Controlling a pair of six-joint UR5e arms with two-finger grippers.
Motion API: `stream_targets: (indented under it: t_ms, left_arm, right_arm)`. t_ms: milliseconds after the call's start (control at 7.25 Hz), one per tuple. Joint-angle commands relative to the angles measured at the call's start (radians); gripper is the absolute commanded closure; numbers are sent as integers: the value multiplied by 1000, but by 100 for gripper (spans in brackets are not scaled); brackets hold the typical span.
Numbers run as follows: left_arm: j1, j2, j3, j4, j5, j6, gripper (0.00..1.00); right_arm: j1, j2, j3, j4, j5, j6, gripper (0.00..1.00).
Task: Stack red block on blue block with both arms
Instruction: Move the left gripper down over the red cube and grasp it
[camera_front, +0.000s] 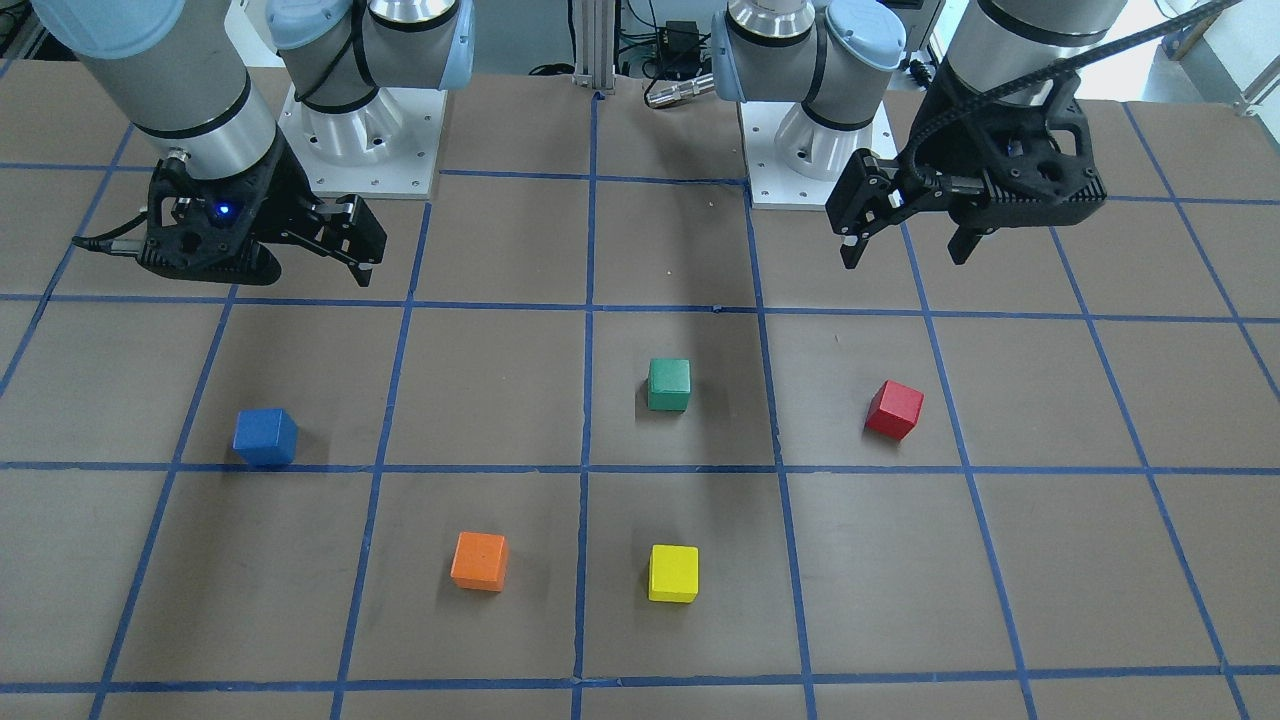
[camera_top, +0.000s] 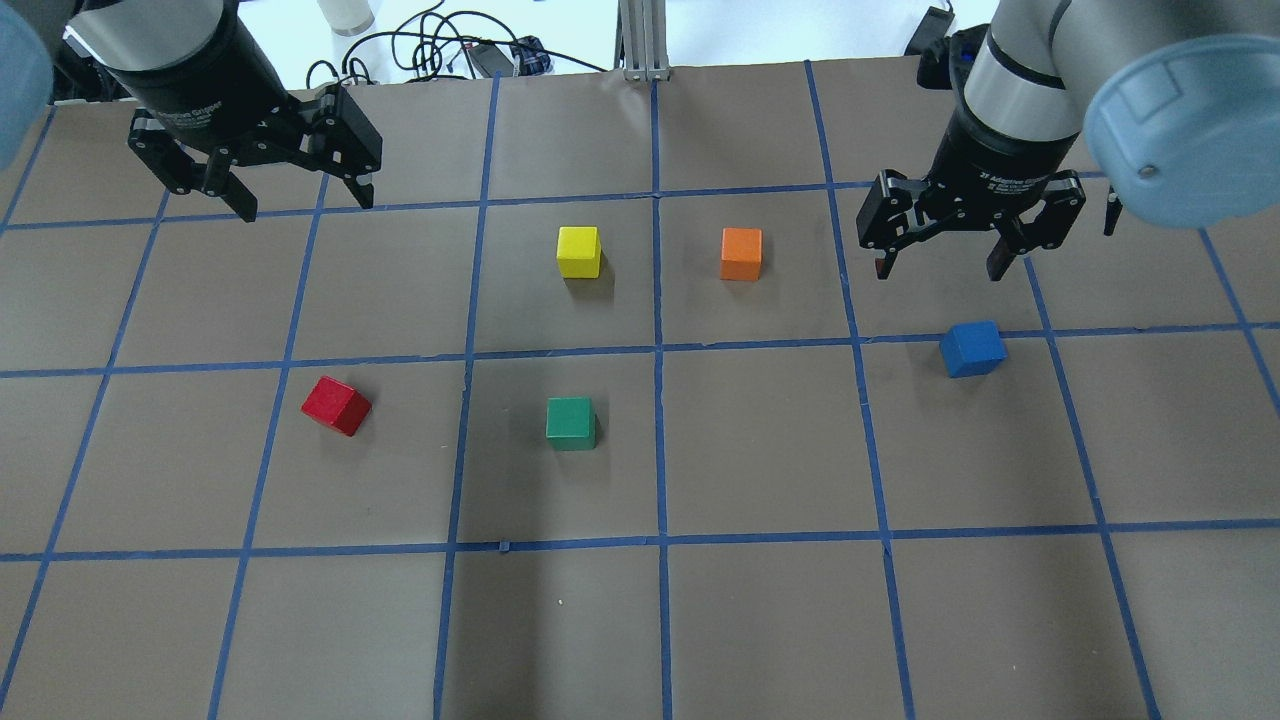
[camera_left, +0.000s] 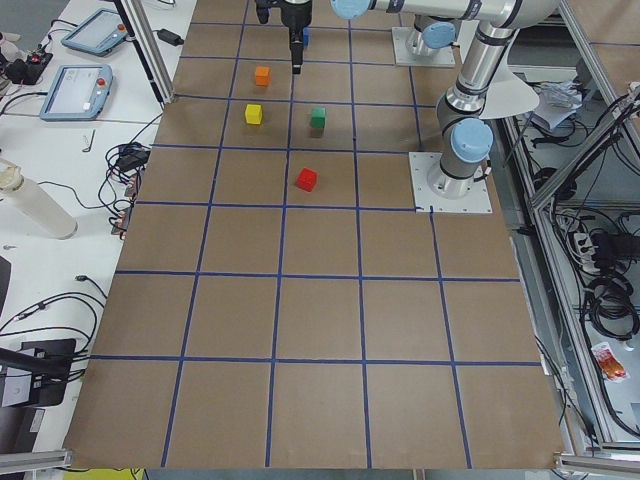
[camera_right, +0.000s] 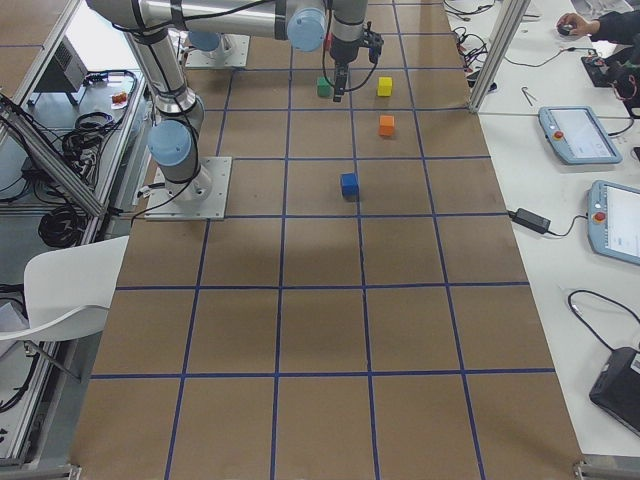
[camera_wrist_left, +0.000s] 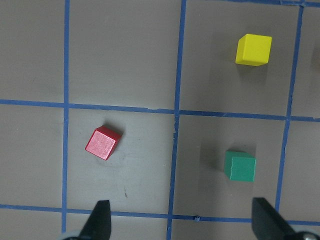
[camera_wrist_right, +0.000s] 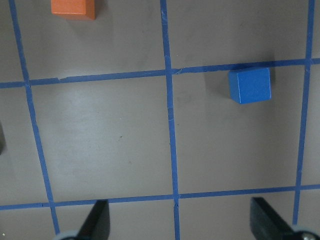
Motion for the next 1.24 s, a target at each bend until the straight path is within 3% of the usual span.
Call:
stream_targets:
  t_ms: [0,552,690,828,1103]
  left_arm:
    - [2,-1,1,1,0,0,0]
    - [21,-19,-17,-8,15,37,0]
    - [62,-46,-62,1,17,198,0]
    - [96,-66,-142,42,6,241,0]
    - [117,-82,-309,250,59,371,0]
  right_arm:
    - [0,0,0,0,0,0,0]
    - [0,0,2,3,3,2,0]
    - [0,2,2,5,3,2,0]
    - [0,2,2,5,1,2,0]
    - [0,3,3,3,1,3,0]
